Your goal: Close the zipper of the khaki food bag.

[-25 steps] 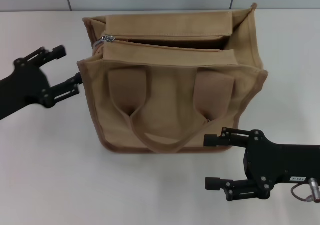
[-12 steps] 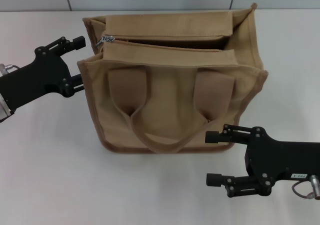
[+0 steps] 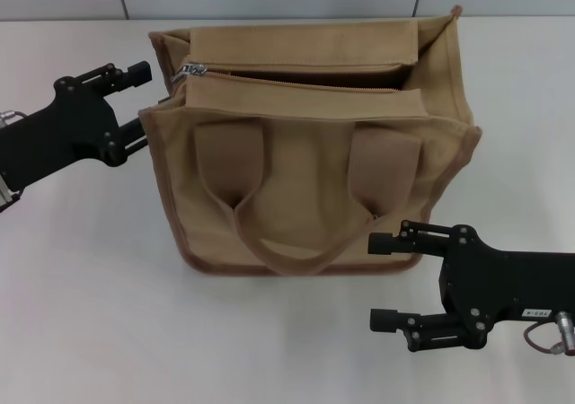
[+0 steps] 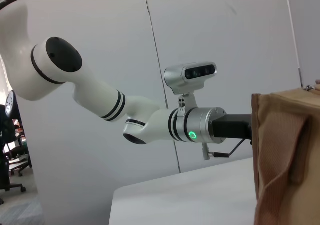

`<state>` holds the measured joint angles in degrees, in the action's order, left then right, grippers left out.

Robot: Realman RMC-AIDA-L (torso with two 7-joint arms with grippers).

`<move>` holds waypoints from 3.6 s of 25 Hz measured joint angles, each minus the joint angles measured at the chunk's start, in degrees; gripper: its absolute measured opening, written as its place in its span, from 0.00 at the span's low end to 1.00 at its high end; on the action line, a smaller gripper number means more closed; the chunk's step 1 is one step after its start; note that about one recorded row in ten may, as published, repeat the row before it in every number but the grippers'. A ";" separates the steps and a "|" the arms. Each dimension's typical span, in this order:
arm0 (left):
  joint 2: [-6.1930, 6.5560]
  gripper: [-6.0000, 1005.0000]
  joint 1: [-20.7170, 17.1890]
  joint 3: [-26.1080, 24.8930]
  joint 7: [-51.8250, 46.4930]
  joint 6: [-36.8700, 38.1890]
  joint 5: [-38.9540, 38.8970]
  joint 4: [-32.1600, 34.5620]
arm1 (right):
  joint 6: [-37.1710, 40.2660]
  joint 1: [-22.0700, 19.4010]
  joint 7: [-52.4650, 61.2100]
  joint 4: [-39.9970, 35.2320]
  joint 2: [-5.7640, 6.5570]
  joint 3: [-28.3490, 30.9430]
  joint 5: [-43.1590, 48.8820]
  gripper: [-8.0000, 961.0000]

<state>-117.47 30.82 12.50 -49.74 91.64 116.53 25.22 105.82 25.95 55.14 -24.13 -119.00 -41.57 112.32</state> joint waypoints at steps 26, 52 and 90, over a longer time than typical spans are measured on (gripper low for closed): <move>0.72 0.01 -0.74 -0.08 -0.17 4.93 -2.27 0.01 | 0.00 -0.03 0.06 0.04 -0.09 0.26 0.00 0.85; 3.71 0.24 -1.51 10.34 -9.83 7.97 -3.89 3.62 | 0.13 -0.38 0.06 -0.04 -0.09 0.26 0.00 0.85; 1.74 0.11 0.98 14.40 -9.12 3.36 -6.70 5.07 | 0.53 -0.52 0.24 0.16 0.00 0.61 0.00 0.84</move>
<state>-115.73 31.80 26.90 -58.86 95.00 109.83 30.29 106.35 25.44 55.37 -23.97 -119.00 -40.96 112.32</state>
